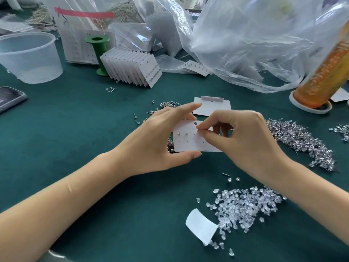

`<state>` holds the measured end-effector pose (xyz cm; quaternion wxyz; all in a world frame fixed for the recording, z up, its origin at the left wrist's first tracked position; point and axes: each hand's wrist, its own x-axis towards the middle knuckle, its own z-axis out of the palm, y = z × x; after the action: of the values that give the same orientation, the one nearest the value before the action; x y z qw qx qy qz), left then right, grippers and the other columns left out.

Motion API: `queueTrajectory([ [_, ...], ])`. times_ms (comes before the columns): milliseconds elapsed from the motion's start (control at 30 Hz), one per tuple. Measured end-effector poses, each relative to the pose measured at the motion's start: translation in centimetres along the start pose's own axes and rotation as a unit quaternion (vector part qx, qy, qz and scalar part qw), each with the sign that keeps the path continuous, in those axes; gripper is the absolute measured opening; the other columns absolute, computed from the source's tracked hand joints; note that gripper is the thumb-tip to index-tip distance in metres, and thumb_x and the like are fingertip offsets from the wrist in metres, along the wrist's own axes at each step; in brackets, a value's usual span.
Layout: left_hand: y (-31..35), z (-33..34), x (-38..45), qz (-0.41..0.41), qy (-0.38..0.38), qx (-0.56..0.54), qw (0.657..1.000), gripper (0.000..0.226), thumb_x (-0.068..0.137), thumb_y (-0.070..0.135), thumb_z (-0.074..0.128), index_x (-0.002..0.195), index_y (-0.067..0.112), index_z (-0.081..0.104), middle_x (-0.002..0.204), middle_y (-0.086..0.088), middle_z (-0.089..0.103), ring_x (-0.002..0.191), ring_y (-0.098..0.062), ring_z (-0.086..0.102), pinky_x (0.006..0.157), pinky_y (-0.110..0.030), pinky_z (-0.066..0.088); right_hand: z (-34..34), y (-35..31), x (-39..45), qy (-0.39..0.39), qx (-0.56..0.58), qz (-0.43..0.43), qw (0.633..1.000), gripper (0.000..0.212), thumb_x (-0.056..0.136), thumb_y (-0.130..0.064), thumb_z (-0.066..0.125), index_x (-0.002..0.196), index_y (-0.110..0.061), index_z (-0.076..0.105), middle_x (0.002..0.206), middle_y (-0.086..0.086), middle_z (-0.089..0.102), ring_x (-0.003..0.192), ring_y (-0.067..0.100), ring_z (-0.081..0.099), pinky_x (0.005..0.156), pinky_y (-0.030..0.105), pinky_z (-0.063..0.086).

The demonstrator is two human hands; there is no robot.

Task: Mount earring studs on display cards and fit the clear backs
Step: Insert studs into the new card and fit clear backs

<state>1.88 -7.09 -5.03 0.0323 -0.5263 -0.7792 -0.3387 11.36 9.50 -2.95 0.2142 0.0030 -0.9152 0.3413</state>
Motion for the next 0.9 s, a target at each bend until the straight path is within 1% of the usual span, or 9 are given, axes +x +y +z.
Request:
queueTrajectory([
  [67,0.0,0.0,0.0,0.0,0.0,-0.008,1.0,0.082,0.073,0.041,0.074,0.141,0.015,0.037,0.121,0.005,0.059,0.117,-0.01,0.051,0.103,-0.024,0.037,0.1,0.0,-0.1,0.008,-0.006,-0.009,1.0,0.012,0.077,-0.004,0.075,0.076,-0.016,0.074,0.05,-0.025,0.049,0.057,-0.005,0.051,0.059,0.004,0.035],
  [167,0.0,0.0,0.0,0.001,0.003,-0.015,1.0,0.081,0.074,0.043,0.072,0.141,0.015,0.037,0.121,0.005,0.059,0.117,-0.01,0.052,0.102,-0.027,0.039,0.3,0.0,-0.2,0.011,-0.031,-0.03,0.999,0.01,0.077,-0.002,0.074,0.076,-0.012,0.073,0.058,-0.021,0.05,0.059,-0.004,0.049,0.061,0.005,0.035],
  [300,0.1,0.1,0.0,-0.005,0.005,-0.022,1.0,0.081,0.073,0.039,0.075,0.14,0.016,0.037,0.12,0.005,0.06,0.116,-0.008,0.052,0.102,-0.023,0.037,0.7,0.1,-0.2,-0.013,-0.043,-0.062,0.997,0.008,0.078,-0.001,0.075,0.079,-0.009,0.073,0.075,-0.001,0.064,0.064,0.008,0.047,0.063,0.011,0.036],
  [467,-0.2,0.1,0.0,-0.013,0.01,-0.041,0.999,0.079,0.074,0.035,0.076,0.141,0.017,0.037,0.12,0.005,0.06,0.115,-0.008,0.054,0.101,-0.03,0.041,0.7,0.4,-0.3,-0.011,-0.007,-0.067,0.998,0.012,0.082,-0.005,0.073,0.091,-0.012,0.076,0.085,0.0,0.067,0.069,0.011,0.051,0.068,0.009,0.036],
  [600,-0.5,0.0,0.1,-0.029,0.018,-0.058,0.998,0.078,0.074,0.043,0.071,0.141,0.025,0.034,0.121,0.006,0.06,0.116,-0.008,0.054,0.102,-0.032,0.04,0.2,0.5,-0.2,0.015,0.039,-0.04,0.998,0.009,0.083,-0.013,0.072,0.09,-0.018,0.075,0.079,-0.011,0.067,0.066,0.01,0.052,0.065,0.01,0.037],
  [667,-0.7,0.0,0.1,-0.038,0.022,-0.061,0.997,0.078,0.074,0.045,0.071,0.141,0.027,0.034,0.121,0.008,0.06,0.116,-0.006,0.054,0.102,-0.028,0.04,-0.3,0.5,-0.1,0.03,0.063,-0.034,0.997,0.007,0.083,-0.014,0.072,0.085,-0.02,0.074,0.072,-0.015,0.065,0.062,0.008,0.052,0.06,0.012,0.038],
  [733,-0.9,0.0,0.1,-0.046,0.03,-0.061,0.997,0.079,0.073,0.044,0.073,0.14,0.028,0.034,0.12,0.01,0.061,0.114,-0.003,0.054,0.101,-0.022,0.039,-0.6,0.5,-0.1,0.028,0.083,-0.03,0.996,0.006,0.082,-0.014,0.073,0.079,-0.019,0.073,0.065,-0.013,0.063,0.058,0.007,0.049,0.058,0.015,0.039],
  [833,-1.3,-0.2,0.1,-0.067,0.051,-0.054,0.995,0.079,0.072,0.044,0.073,0.14,0.031,0.034,0.12,0.01,0.06,0.114,-0.002,0.054,0.099,-0.017,0.038,-0.5,0.6,-0.6,-0.017,0.088,-0.02,0.996,0.01,0.082,-0.021,0.072,0.073,-0.02,0.071,0.06,-0.004,0.062,0.052,0.012,0.047,0.052,0.019,0.038],
  [900,-1.6,-0.4,0.1,-0.085,0.063,-0.049,0.993,0.079,0.072,0.045,0.072,0.14,0.032,0.033,0.12,0.009,0.06,0.114,-0.002,0.053,0.097,-0.014,0.037,-0.1,0.7,-1.0,-0.064,0.04,-0.015,0.997,0.009,0.082,-0.026,0.071,0.073,-0.023,0.071,0.056,-0.009,0.059,0.05,0.006,0.046,0.051,0.015,0.036],
])
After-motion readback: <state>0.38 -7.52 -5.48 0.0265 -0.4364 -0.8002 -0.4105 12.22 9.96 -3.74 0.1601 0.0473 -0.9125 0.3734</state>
